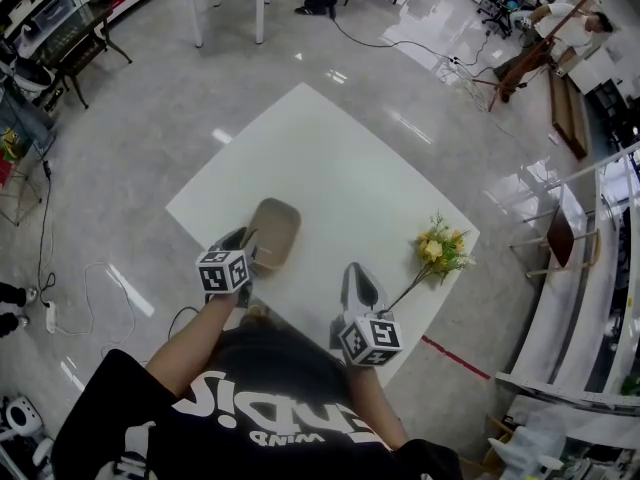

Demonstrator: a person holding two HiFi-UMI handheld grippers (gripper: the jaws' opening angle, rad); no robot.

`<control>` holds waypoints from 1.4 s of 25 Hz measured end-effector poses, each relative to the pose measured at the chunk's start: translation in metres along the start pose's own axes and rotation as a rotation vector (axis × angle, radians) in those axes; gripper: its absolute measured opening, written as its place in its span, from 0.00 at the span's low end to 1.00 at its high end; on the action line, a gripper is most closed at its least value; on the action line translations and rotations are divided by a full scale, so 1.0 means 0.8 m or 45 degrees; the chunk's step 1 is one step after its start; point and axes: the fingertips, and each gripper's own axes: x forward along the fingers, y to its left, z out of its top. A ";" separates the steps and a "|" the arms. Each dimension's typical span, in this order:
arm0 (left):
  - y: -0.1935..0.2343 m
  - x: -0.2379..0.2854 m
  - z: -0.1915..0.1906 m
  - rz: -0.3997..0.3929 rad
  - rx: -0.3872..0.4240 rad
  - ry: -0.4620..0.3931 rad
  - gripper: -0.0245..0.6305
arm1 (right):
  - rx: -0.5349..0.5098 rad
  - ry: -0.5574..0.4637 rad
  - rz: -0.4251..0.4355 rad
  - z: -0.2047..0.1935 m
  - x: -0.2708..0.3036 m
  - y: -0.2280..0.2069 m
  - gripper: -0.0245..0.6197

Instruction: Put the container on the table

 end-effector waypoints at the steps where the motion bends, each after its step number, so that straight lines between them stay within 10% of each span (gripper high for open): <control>1: 0.001 0.001 -0.002 0.001 -0.010 0.004 0.25 | 0.001 0.001 0.001 -0.001 0.000 0.000 0.04; 19: 0.021 -0.015 -0.001 0.048 -0.003 -0.035 0.27 | -0.014 0.007 0.025 -0.006 -0.004 0.005 0.04; 35: -0.057 -0.082 0.087 -0.120 0.249 -0.215 0.26 | -0.060 0.004 0.062 -0.002 -0.015 0.021 0.04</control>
